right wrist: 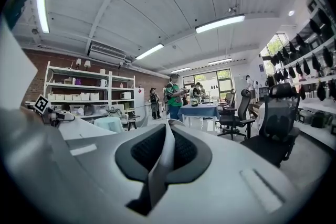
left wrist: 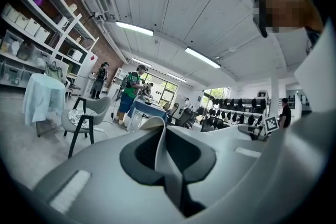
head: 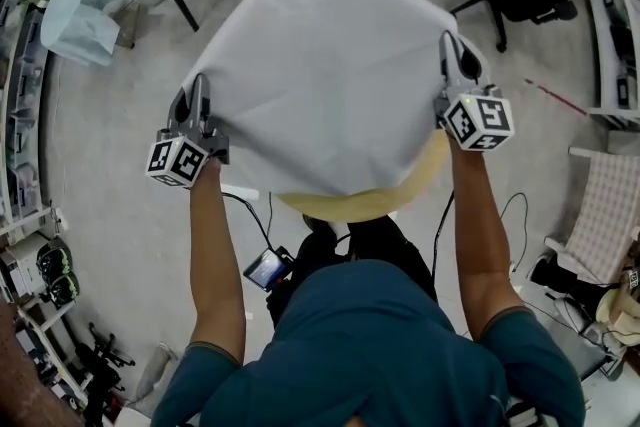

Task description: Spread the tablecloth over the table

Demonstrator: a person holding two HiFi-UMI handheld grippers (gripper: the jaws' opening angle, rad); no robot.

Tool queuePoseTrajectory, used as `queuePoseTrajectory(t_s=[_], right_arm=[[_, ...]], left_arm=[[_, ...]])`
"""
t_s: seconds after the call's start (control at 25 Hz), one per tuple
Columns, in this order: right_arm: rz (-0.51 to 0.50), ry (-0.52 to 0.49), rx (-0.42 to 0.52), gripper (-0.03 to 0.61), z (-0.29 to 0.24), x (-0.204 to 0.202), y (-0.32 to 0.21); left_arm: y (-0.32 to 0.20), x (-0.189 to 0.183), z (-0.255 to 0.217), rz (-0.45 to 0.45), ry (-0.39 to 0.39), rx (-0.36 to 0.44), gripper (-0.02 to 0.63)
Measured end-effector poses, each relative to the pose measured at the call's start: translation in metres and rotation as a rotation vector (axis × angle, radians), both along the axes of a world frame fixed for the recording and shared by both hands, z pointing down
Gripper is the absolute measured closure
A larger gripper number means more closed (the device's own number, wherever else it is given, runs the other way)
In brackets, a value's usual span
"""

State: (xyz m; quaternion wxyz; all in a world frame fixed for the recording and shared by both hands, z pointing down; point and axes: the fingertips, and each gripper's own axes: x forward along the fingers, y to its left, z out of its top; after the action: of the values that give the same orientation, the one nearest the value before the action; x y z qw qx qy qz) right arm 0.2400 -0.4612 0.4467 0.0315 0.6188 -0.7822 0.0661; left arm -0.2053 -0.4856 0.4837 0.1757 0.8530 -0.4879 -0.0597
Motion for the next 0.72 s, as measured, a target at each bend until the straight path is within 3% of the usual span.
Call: queuePoseTrajectory(t_s=[0.08, 0.2, 0.52, 0.72], right_arm=[[0.020, 0.001, -0.006, 0.565, 0.009, 0.007, -0.010], [0.043, 0.021, -0.058, 0.563, 0.040, 0.018, -0.022], [0.159, -0.021, -0.329, 0.558, 0.144, 0.081, -0.026], [0.253, -0.020, -0.519, 0.558, 0.208, 0.121, 0.004]], left_arm=[[-0.010, -0.001, 0.006, -0.013, -0.009, 0.000, 0.611], [-0.023, -0.007, 0.039, -0.037, -0.004, -0.070, 0.611], [-0.009, -0.043, 0.144, -0.118, 0.070, -0.329, 0.607], [0.022, -0.052, 0.189, -0.152, 0.029, -0.426, 0.606]])
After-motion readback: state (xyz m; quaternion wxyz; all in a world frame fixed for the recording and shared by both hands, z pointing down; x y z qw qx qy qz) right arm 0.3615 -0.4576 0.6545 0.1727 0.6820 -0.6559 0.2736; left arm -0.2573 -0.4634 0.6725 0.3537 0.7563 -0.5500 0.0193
